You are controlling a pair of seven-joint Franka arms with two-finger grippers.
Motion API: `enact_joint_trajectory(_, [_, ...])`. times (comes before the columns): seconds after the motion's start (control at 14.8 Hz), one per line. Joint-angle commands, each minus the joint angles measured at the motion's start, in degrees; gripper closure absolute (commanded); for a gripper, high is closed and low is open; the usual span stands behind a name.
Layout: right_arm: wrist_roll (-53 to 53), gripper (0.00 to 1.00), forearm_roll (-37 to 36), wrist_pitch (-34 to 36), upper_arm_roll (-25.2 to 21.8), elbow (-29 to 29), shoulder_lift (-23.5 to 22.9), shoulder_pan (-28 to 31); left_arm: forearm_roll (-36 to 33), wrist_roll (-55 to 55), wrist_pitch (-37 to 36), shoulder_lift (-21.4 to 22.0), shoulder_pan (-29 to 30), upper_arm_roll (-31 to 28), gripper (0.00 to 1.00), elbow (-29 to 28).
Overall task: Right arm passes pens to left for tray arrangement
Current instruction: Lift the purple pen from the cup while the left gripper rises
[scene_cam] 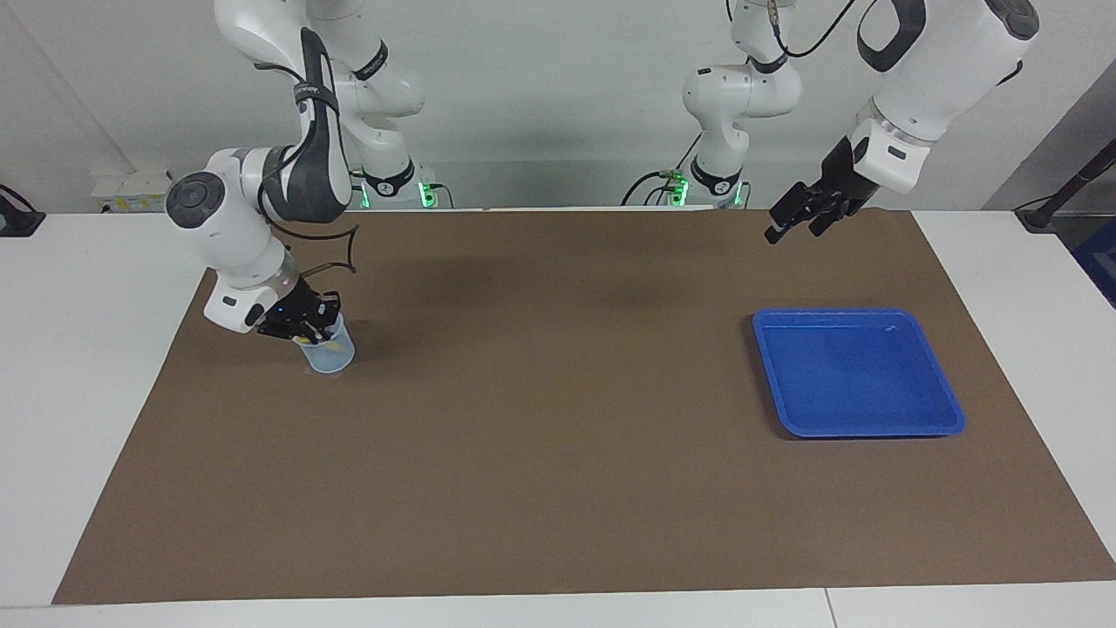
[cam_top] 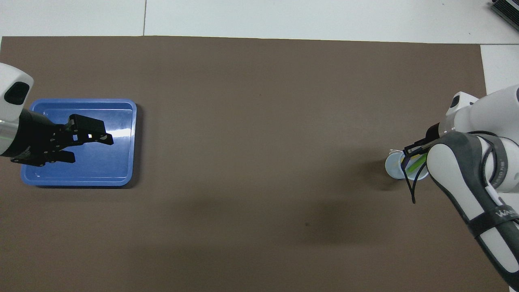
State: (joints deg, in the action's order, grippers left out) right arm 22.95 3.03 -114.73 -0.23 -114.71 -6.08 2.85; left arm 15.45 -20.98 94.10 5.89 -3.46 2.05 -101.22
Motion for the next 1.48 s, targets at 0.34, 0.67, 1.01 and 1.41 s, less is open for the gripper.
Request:
enact_joint_trajectory(0.34, [-0.5, 1.00, 0.2, 16.8, 2.1, 13.3, 2.3, -0.3, 1.0, -1.4, 1.3, 1.8, -0.5, -0.6, 0.00, -2.3])
enact_joint_trajectory(0.67, [-1.1, 1.00, 0.8, 19.3, 6.1, 17.9, 2.6, -0.3, 3.6, -3.6, 0.6, 2.2, 0.0, -0.7, 0.00, -2.6])
enact_joint_trajectory(1.01, [-20.2, 1.00, 18.5, 15.0, 9.1, 18.6, 2.6, -0.4, 13.6, -26.1, 5.3, 4.0, -0.6, -0.7, 0.00, -6.8])
enact_joint_trajectory(1.41, [-49.3, 1.00, 26.1, -2.8, 18.0, 14.5, 2.7, -3.8, 24.2, -53.3, 25.1, 8.4, -5.9, -0.6, 0.00, -18.3])
